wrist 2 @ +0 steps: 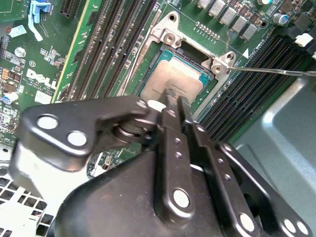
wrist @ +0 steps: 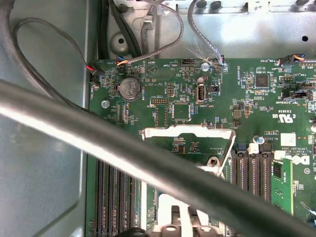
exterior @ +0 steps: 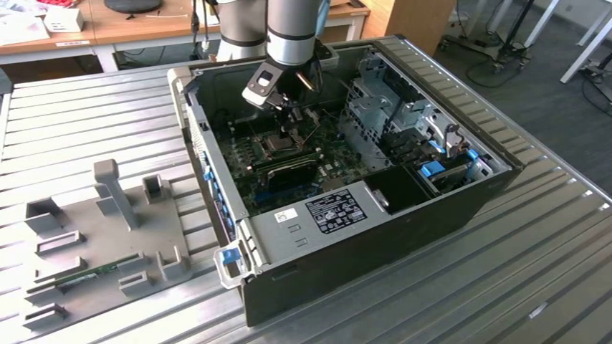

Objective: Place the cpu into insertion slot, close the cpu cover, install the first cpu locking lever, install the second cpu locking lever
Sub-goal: 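Place the cpu into insertion slot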

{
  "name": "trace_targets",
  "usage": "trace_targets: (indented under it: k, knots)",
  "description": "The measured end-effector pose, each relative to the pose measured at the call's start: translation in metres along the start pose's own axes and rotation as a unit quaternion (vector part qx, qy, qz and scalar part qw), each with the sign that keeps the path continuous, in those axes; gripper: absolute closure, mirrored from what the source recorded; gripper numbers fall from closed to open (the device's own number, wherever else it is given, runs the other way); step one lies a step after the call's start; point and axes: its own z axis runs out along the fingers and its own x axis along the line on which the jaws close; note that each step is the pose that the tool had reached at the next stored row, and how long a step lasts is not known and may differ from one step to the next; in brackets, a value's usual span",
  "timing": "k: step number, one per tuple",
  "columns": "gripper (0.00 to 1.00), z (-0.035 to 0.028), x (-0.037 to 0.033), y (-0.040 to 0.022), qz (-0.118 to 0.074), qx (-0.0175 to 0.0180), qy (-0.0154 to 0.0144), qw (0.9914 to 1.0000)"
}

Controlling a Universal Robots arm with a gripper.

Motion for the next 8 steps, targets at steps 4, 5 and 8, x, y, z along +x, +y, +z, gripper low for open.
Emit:
trace_targets:
  k: [4,5,8]
  knots:
    - [0.90,0.0000,0.0000,0.0000,0.000,0.0000,-0.0003,1.00000]
    - [0.90,0.0000,0.0000,0.0000,0.000,0.0000,-0.0004,1.00000]
    - [0.90,0.0000,0.0000,0.0000,0.000,0.0000,-0.0005,1.00000]
